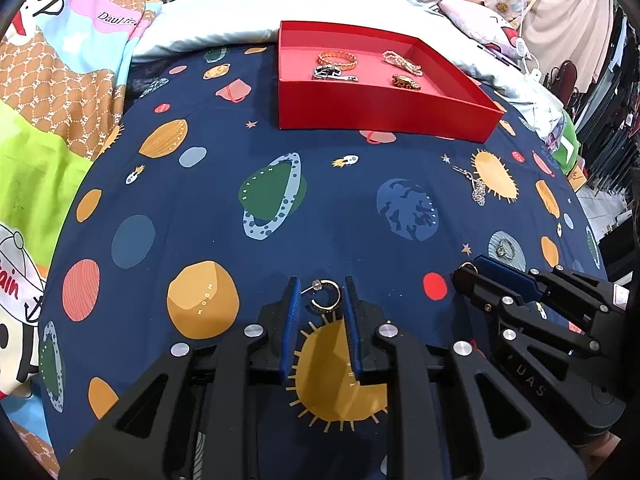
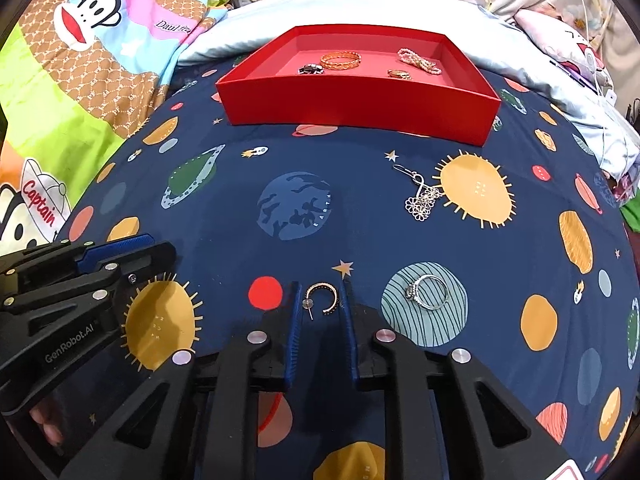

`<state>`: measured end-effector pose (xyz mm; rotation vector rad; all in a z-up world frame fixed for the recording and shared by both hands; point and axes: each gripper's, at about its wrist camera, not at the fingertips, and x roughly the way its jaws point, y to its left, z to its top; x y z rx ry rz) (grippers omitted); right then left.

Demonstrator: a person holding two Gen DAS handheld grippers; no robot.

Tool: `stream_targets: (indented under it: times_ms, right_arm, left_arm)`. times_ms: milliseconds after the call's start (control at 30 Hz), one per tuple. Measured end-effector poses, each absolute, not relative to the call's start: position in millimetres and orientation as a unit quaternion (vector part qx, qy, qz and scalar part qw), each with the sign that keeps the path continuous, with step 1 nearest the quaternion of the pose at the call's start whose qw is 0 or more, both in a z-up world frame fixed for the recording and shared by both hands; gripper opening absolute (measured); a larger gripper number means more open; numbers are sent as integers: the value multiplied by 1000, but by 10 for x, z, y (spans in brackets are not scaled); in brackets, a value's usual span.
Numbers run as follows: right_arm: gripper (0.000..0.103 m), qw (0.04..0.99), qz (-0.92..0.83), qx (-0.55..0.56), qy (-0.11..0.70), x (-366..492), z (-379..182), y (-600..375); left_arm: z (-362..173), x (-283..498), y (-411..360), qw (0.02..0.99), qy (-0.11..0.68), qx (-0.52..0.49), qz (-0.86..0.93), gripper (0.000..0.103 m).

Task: Organize jewelry
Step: 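Grasp the gold hoop earring with the right gripper while the left holds its earring, then carry both earrings into the red tray and open both grippers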

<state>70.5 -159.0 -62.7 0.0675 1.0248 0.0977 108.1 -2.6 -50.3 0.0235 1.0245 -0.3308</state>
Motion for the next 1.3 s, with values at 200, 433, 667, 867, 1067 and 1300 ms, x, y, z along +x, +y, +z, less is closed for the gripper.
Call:
stream_targets:
  times_ms: [200,433,667,867,1067,1300]
  right_arm:
    - [17,877,33,62,474,644,-452,-1837]
    - [17,892,2,96,443,627,-170,-2274]
    - [17,901,3,123,415,767,34,-2512]
    - [17,912,28,120,392,1083,186,-2472]
    - [17,916,46,124,379,1495,257,-2490]
    - [17,922,43,108,369,2130,310,-2513]
  left_arm:
    - [-435,1077,-43,861,482,9,-161,20]
    - [-364,1136,-91,865,475,7,-163,20]
    - [-175,1313,-196,876,452,8,-167,20]
    - [46,1567,-359,888,425,4,-175,20]
    - [191,1964,-465,896,409,-8,-171,20]
    - [270,2557,-636,903,396,-9,-168,20]
